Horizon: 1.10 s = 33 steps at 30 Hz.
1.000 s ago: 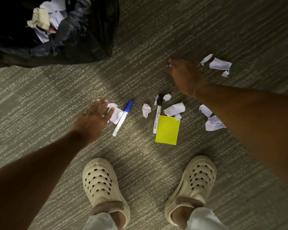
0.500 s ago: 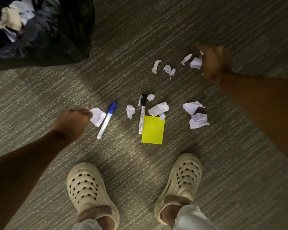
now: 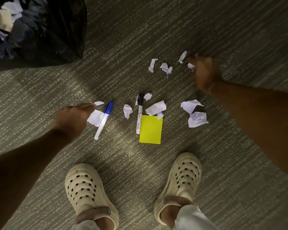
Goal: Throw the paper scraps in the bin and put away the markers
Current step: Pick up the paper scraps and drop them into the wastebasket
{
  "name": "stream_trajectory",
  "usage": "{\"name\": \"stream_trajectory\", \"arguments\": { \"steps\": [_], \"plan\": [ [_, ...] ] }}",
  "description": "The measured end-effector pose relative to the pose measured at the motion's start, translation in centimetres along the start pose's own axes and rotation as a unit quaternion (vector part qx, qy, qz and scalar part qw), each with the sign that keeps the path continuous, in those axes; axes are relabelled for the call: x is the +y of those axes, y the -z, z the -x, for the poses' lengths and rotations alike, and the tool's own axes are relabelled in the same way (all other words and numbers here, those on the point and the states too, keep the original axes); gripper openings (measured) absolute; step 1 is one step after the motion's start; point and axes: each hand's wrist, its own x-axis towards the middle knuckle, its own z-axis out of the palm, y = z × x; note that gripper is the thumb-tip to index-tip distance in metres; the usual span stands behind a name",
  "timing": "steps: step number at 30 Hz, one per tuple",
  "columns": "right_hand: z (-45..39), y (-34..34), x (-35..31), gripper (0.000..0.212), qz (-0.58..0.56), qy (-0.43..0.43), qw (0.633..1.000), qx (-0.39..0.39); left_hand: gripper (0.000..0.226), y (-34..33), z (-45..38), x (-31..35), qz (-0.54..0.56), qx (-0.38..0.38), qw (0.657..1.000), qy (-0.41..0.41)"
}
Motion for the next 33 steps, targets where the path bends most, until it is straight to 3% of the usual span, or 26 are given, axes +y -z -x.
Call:
{"name": "stream_trajectory", "arguments": {
  "steps": [6,13,19,22,30,33],
  "plan": [
    [-2.4,2.5,-1.0,0.028,-0.086,-0.037,0.993,0.067,0.043,0.8,-0.2,-0.8,-0.048,0.003,0.999,-0.016],
    [-2.7,1.0,-5.6,0.037,-0.038,0.074,0.995,-0.059,0.066,0.0,0.4,-1.1,-0.052,-0.036,0.998,-0.018],
    [-1.9,-1.3,-7.2,0.052,0.010,0.191,0.980,-0.045,0.072,0.0,0.0,-0.8,-0.060,-0.067,0.996,-0.021],
    [-2.0,-1.6,-7.3,0.056,0.094,0.241,0.965,-0.051,0.073,0.2,0.0,-0.6,-0.072,-0.076,0.994,-0.027],
    [0.4,-1.0,-4.1,0.048,0.143,0.254,0.955,-0.054,0.063,0.2,0.2,0.0,-0.090,-0.104,0.990,-0.023],
    [0.8,-1.2,-3.0,0.052,0.134,0.196,0.970,-0.048,0.059,0.2,0.3,0.8,-0.058,-0.094,0.994,-0.016]
  ]
}}
